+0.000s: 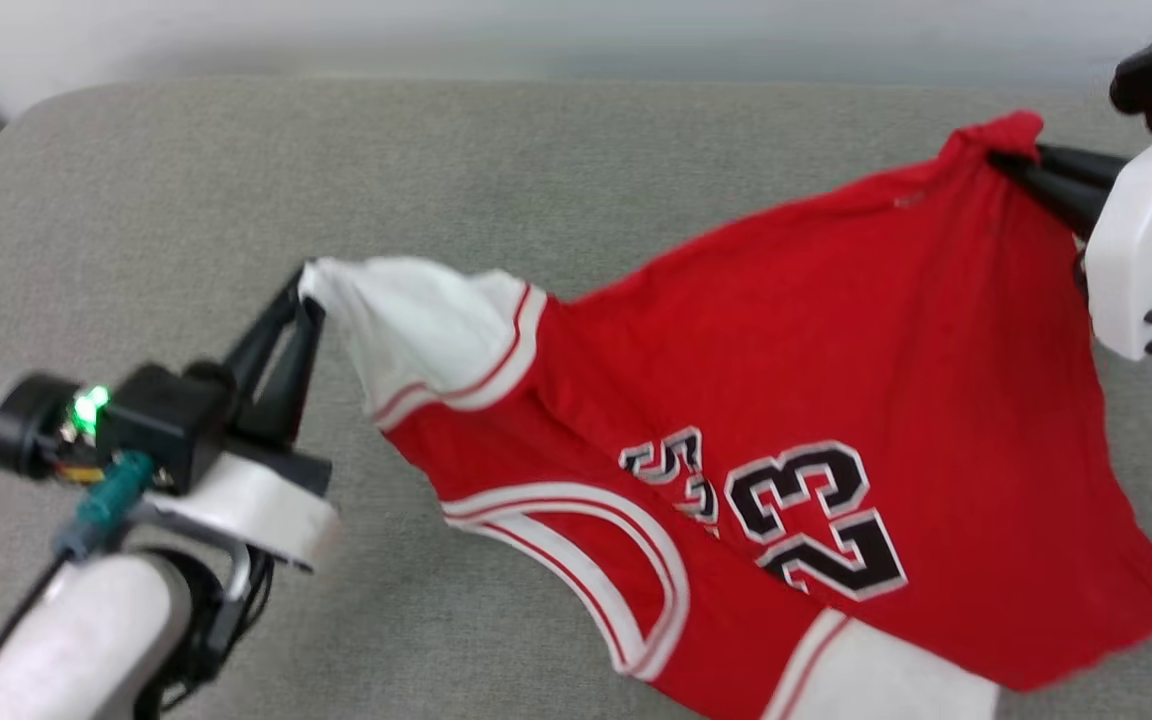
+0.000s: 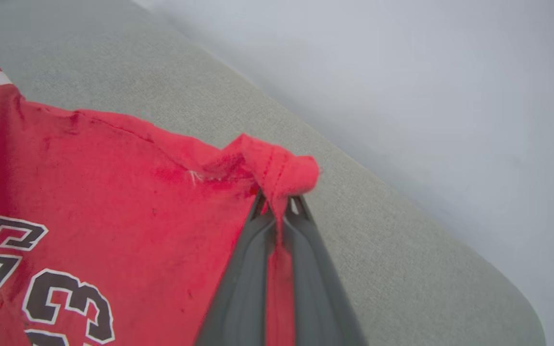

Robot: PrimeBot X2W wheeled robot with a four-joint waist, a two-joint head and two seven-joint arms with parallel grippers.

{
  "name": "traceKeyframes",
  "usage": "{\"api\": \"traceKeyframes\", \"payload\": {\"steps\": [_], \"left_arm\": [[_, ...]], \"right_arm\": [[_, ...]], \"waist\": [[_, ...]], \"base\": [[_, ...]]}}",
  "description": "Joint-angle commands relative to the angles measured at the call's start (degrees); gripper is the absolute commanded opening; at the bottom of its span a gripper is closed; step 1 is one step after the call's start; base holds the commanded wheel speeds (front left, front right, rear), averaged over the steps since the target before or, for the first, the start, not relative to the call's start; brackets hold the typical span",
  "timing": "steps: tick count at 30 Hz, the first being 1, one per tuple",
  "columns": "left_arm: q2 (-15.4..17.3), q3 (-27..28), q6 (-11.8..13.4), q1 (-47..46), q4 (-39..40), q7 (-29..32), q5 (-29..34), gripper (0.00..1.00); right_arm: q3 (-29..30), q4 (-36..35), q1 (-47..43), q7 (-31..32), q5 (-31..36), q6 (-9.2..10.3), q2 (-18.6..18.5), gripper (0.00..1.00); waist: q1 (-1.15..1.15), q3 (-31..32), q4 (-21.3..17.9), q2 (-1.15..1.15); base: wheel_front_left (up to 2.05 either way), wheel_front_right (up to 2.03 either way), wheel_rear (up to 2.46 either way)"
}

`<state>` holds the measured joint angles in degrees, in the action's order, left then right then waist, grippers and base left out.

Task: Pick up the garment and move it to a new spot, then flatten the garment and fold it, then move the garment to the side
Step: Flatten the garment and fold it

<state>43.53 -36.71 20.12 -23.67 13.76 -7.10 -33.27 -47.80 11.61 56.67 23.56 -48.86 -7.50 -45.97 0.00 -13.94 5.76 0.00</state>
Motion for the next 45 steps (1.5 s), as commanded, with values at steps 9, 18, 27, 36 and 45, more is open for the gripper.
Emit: {"api": "traceKeyframes", "payload": {"steps": [9, 18, 27, 36, 45], "left_arm": [[0.1, 2.2, -5.8, -19.5, -1.2, 6.3, 2.4, 0.0], [-4.7, 2.7, -13.5, -42.8, -11.1, 10.1, 4.4, 0.0], [-10.9, 3.3, -19.9, -66.8, -26.3, 10.3, 6.1, 0.0], [-14.7, 2.8, -24.6, -85.7, -41.1, 8.0, 8.5, 0.0], [-17.2, 0.8, -26.6, -89.8, -52.7, 2.8, 8.3, 0.0]], "right_arm": [[7.8, 1.0, 6.2, -6.0, 5.7, 0.03, 3.7, 0.0], [16.0, 5.1, 18.0, -5.5, 13.3, 0.02, 9.9, 0.0], [17.1, 13.1, 35.3, -3.8, 20.0, 0.03, 15.0, 0.0], [17.1, 22.8, 50.1, -7.3, 23.0, 0.02, 19.0, 0.0], [13.2, 31.2, 53.7, -11.6, 23.2, 0.02, 20.0, 0.0]], "waist": [[0.0, -1.2, -3.1, 0.0], [0.0, -7.4, -4.0, 0.0], [0.0, -14.7, -4.2, 0.0], [0.0, -19.4, -4.4, 0.0], [0.0, -21.7, -3.6, 0.0]], "base": [[0.0, 0.0, 0.0], [0.0, 0.0, 0.0], [0.0, 0.0, 0.0], [0.0, 0.0, 0.0], [0.0, 0.0, 0.0]]}}
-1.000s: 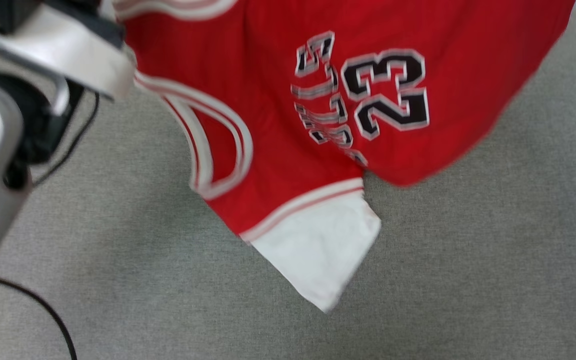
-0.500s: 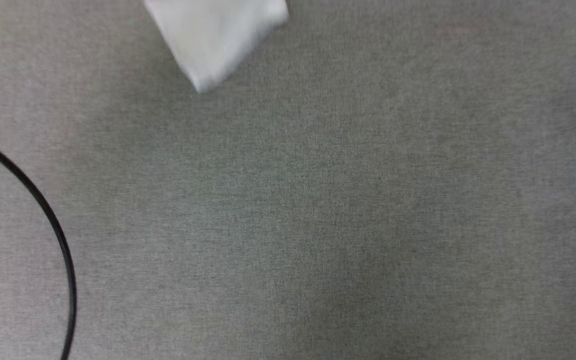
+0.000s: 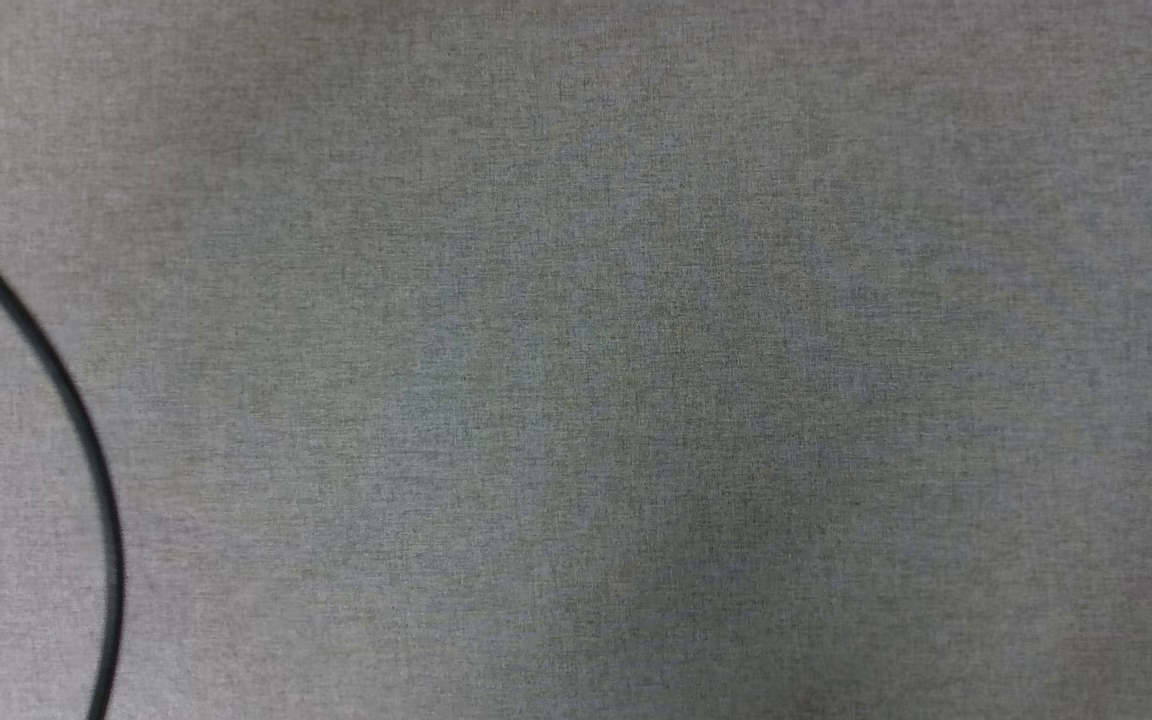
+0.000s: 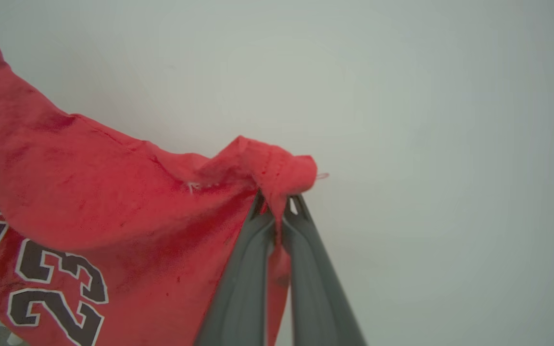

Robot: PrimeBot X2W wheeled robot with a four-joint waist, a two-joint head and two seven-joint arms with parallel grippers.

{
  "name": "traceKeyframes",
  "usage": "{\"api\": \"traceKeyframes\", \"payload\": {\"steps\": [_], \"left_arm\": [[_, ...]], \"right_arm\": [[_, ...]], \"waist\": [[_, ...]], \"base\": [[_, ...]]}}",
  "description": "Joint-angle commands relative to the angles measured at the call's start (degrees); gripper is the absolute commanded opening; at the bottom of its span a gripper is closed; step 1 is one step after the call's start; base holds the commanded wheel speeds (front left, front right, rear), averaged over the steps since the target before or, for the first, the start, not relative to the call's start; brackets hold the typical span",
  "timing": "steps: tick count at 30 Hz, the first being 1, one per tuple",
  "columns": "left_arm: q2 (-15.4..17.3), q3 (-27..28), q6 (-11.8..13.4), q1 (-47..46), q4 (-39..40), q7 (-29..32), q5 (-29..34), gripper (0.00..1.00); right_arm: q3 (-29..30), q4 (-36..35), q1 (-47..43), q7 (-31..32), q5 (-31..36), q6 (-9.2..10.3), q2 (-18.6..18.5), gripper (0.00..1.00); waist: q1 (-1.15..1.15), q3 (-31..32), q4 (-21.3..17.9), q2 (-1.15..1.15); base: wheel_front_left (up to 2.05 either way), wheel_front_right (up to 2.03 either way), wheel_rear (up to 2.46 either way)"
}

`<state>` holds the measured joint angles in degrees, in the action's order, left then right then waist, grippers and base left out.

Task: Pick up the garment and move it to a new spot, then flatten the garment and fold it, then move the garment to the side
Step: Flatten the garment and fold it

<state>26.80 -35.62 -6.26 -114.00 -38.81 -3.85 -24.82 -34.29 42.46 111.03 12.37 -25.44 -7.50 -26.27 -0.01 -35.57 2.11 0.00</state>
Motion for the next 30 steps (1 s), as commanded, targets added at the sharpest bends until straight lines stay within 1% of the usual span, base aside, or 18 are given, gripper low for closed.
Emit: {"api": "traceKeyframes", "payload": {"steps": [1, 5, 7, 13, 17, 21, 26, 30], "left_arm": [[-0.5, -0.6, -0.3, 1.1, -1.4, -0.9, -0.4, 0.0], [-1.5, -2.5, -0.7, 5.2, -4.9, -3.7, -1.2, 0.0], [-1.6, -3.0, -0.8, 6.5, -5.6, -4.5, -1.3, 0.0], [-2.1, -6.0, -1.0, 16.9, -7.9, -8.0, -3.0, 0.0], [-0.7, -6.9, -1.0, 24.7, -6.6, -9.5, -4.4, 0.0], [0.3, -7.7, -0.6, 35.1, -3.3, -10.3, -5.9, 0.0], [2.4, -7.4, 2.1, 49.7, 3.4, -10.6, -9.4, 0.0], [4.6, -7.6, 5.2, 61.8, 10.4, -9.8, -12.2, 0.0]], "right_arm": [[-1.2, 1.0, -1.5, -0.8, -0.3, 0.03, 0.2, 0.0], [-5.0, 2.9, -5.5, -2.7, -1.6, 0.02, 0.2, 0.0], [-5.6, 3.3, -6.8, -3.2, -2.3, 0.03, 0.3, 0.0], [-10.8, 5.3, -16.2, -5.9, -5.8, 0.02, 1.4, 0.0], [-14.0, 5.0, -22.6, -8.1, -8.9, 0.02, 1.8, 0.0], [-18.3, 3.0, -29.7, -9.3, -11.8, 0.03, -0.2, 0.0], [-22.3, 0.1, -38.6, -10.7, -16.4, 0.03, -3.1, 0.0], [-24.7, -2.6, -45.2, -12.6, -19.1, 0.02, -6.2, 0.0]], "waist": [[0.01, -0.1, 0.0, 0.0], [0.01, 0.5, 0.1, 0.0], [0.01, 0.8, 0.1, 0.0], [0.01, 3.4, 0.2, 0.0], [0.01, 6.0, 0.0, 0.0], [0.01, 9.4, 0.0, 0.0], [0.01, 14.1, -0.2, 0.0], [0.01, 17.8, -0.5, 0.0]], "base": [[0.0, 0.0, 0.0], [0.0, 0.0, 0.0], [0.0, 0.0, 0.0], [0.0, 0.0, 0.0], [0.0, 0.0, 0.0], [0.0, 0.0, 0.0], [0.0, 0.0, 0.0], [0.0, 0.0, 0.0]]}}
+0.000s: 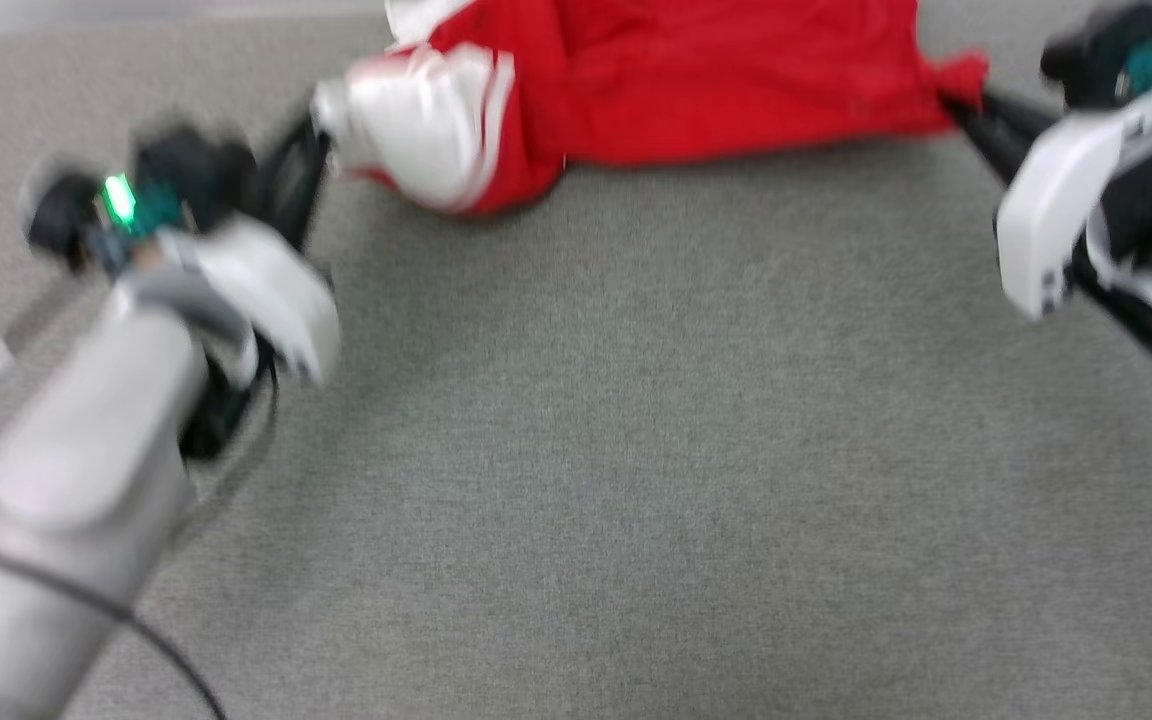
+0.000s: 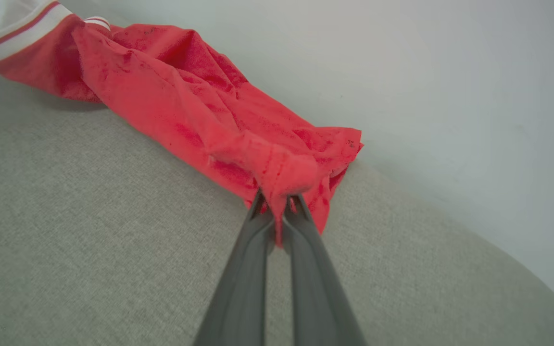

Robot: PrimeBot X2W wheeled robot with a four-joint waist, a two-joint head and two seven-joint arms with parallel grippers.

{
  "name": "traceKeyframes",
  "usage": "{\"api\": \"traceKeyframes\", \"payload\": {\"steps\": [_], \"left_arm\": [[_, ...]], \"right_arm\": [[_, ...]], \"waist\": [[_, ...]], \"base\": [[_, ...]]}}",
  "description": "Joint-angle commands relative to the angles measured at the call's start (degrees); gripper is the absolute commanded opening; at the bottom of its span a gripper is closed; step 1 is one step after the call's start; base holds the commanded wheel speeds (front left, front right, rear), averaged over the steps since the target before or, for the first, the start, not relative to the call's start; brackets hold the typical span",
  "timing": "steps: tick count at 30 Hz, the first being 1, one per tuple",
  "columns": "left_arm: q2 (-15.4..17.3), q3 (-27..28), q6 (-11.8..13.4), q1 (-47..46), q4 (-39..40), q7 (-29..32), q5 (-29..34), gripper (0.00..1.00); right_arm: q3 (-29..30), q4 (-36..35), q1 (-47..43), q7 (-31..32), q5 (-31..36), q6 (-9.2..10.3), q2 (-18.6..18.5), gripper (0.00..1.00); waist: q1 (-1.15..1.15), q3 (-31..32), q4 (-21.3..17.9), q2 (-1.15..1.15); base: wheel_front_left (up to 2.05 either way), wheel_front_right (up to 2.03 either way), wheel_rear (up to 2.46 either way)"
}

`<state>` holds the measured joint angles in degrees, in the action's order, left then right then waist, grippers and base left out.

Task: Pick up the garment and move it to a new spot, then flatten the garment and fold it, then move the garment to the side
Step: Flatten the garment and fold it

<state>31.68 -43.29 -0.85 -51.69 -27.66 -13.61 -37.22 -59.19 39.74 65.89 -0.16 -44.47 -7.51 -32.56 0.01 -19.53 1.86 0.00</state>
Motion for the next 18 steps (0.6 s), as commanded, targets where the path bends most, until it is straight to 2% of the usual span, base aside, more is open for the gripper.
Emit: {"api": "traceKeyframes", "payload": {"steps": [1, 6, 7, 13, 18], "left_arm": [[0.6, -0.2, 0.7, 2.3, 1.4, 0.3, -0.2, 0.0], [4.7, -1.5, 6.6, 16.8, 13.3, 2.9, -2.5, 0.0], [7.2, -2.3, 10.0, 24.5, 19.7, 4.6, -3.9, 0.0], [11.3, -4.2, 15.9, 37.3, 29.1, 7.5, -6.8, 0.0], [12.3, -5.2, 19.8, 47.3, 33.6, 7.8, -11.0, 0.0]], "right_arm": [[-0.6, -0.6, -1.9, -0.3, -0.6, 0.03, -0.7, 0.0], [-2.8, -4.1, -10.5, -1.4, -3.4, 0.04, -4.7, 0.0], [-3.9, -5.9, -15.9, -1.7, -4.8, 0.03, -6.5, 0.0], [-4.4, -9.3, -26.7, -2.3, -6.9, 0.03, -9.7, 0.0], [-2.9, -12.1, -34.8, -3.2, -7.4, 0.03, -12.6, 0.0]], "waist": [[-0.01, 2.6, -0.3, 0.0], [-0.01, 6.6, -0.5, 0.0], [-0.01, 8.9, -0.5, 0.0], [-0.01, 12.9, -0.2, 0.0], [-0.01, 16.3, 0.0, 0.0]], "base": [[0.0, 0.0, 0.0], [0.0, 0.0, 0.0], [0.0, 0.0, 0.0], [0.0, 0.0, 0.0], [0.0, 0.0, 0.0]]}}
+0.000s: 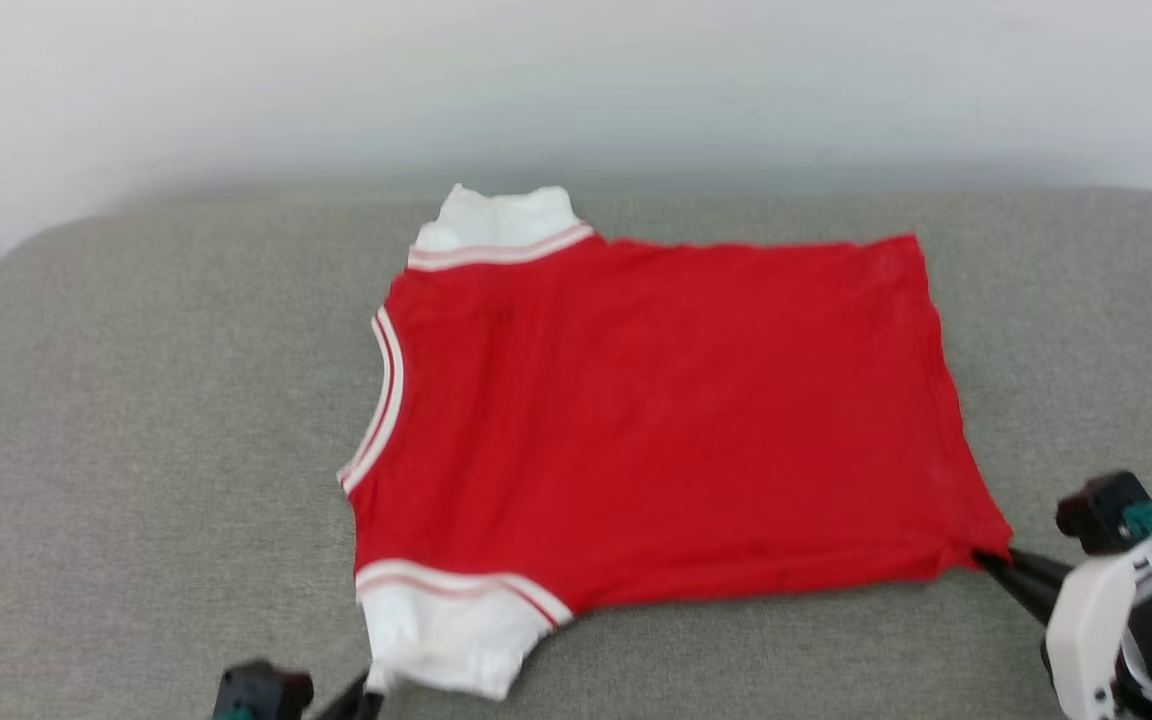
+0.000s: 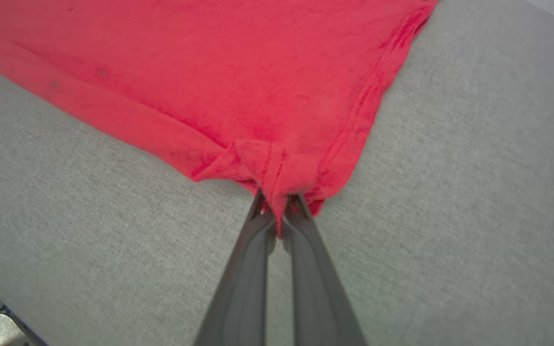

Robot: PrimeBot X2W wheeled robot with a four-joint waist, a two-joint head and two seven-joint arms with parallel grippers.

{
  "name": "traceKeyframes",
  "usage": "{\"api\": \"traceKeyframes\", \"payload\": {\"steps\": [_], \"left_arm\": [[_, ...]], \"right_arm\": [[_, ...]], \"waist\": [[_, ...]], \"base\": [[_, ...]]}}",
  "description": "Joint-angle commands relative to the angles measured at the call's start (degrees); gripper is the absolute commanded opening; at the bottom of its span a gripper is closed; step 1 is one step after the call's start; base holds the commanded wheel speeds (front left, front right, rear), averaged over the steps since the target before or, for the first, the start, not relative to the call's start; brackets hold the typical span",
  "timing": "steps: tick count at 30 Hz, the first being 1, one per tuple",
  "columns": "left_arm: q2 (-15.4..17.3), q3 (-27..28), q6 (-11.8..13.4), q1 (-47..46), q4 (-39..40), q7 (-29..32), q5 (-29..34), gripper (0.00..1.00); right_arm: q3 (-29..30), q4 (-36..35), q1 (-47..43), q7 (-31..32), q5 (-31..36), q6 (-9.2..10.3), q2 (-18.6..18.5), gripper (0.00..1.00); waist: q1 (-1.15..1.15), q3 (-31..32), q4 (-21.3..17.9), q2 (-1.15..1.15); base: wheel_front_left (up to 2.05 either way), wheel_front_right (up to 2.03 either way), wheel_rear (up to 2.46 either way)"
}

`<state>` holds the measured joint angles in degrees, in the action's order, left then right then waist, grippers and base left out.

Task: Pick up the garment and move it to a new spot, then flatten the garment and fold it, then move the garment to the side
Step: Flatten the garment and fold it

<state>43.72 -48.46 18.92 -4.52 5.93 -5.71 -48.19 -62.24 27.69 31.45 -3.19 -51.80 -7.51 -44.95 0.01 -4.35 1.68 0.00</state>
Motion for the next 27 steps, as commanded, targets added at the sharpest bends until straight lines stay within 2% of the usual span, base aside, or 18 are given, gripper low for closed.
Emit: {"api": "traceKeyframes", "payload": {"steps": [1, 10, 15, 23, 27], "left_arm": [[0.0, 0.0, 0.6, 1.8, 0.6, -0.4, -1.1, 0.0], [-0.9, -2.3, 3.0, 12.6, 2.2, -1.7, -5.1, 0.0], [-1.4, -2.1, 3.5, 14.3, 1.4, -2.8, -5.9, 0.0], [-0.6, -1.0, 2.1, 7.4, -0.1, -2.7, -2.6, 0.0], [-0.1, -0.4, -0.2, 0.4, -0.7, -0.7, -0.3, 0.0]], "right_arm": [[0.6, -0.6, -2.2, -0.2, -0.4, 0.03, -0.6, 0.0], [6.0, -6.9, -17.8, 2.0, -1.7, 0.03, -3.7, 0.0], [11.2, -9.3, -24.4, 3.2, -0.7, 0.04, -3.8, 0.0], [21.9, -13.3, -25.0, 7.1, 4.1, 0.03, -1.2, 0.0], [26.9, -15.9, -23.6, 9.6, 6.5, 0.03, 0.3, 0.0]], "waist": [[-0.01, 1.8, 0.2, 0.0], [-0.01, 5.4, 0.8, 0.0], [-0.01, 5.7, 1.0, 0.0], [-0.01, 4.8, 0.5, 0.0], [-0.01, 3.2, 0.4, 0.0]], "base": [[0.0, 0.0, 0.0], [0.0, 0.0, 0.0], [0.0, 0.0, 0.0], [0.0, 0.0, 0.0], [0.0, 0.0, 0.0]]}}
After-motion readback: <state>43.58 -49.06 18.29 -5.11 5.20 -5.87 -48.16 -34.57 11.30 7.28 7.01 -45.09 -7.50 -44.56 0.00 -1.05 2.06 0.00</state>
